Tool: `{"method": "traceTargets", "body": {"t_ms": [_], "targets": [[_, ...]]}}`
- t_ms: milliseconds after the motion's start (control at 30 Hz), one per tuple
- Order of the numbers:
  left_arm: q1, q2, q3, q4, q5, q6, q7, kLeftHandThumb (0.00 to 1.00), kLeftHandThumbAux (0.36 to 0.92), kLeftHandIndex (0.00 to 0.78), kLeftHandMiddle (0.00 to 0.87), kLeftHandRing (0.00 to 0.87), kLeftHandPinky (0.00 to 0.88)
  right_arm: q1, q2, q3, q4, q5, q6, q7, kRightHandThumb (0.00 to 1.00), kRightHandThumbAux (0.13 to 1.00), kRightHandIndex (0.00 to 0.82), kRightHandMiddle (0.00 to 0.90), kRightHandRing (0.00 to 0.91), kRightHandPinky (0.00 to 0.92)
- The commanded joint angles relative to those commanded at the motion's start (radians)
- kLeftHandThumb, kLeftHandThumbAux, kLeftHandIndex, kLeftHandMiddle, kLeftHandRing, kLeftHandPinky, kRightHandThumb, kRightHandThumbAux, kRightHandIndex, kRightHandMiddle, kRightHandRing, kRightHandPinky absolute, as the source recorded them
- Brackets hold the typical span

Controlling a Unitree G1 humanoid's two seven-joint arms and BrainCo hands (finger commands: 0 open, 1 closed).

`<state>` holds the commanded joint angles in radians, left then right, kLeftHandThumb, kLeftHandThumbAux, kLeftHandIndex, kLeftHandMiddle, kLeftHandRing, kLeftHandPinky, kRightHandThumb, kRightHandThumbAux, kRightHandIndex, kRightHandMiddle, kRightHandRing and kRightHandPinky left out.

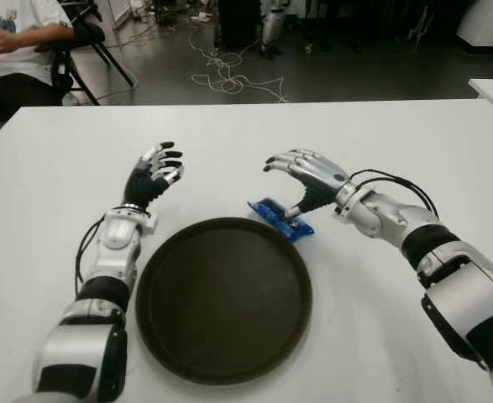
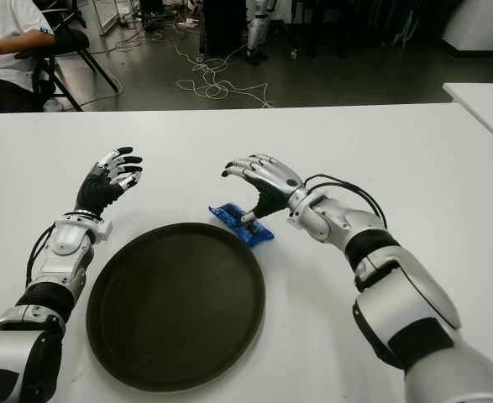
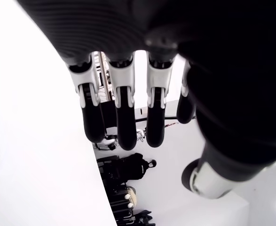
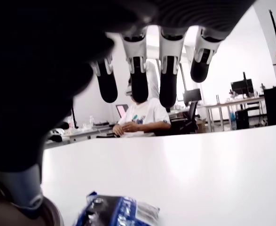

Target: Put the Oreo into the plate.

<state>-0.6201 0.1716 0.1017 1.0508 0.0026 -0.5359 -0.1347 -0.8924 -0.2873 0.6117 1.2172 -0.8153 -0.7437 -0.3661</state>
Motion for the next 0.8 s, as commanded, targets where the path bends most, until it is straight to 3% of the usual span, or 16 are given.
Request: {"method": "traceTargets", "body": {"t_ms": [800], "targets": [[0.000, -0.003, -0.008, 0.000, 0.011, -0.003, 0.019, 0.236, 0.747, 0.201, 0.277, 0.263, 0.268, 0.007, 0.007, 0.034, -0.009, -0.012, 0.039, -0.001, 0.000, 0.695, 0.232, 0.166, 0.172, 0.128]]}}
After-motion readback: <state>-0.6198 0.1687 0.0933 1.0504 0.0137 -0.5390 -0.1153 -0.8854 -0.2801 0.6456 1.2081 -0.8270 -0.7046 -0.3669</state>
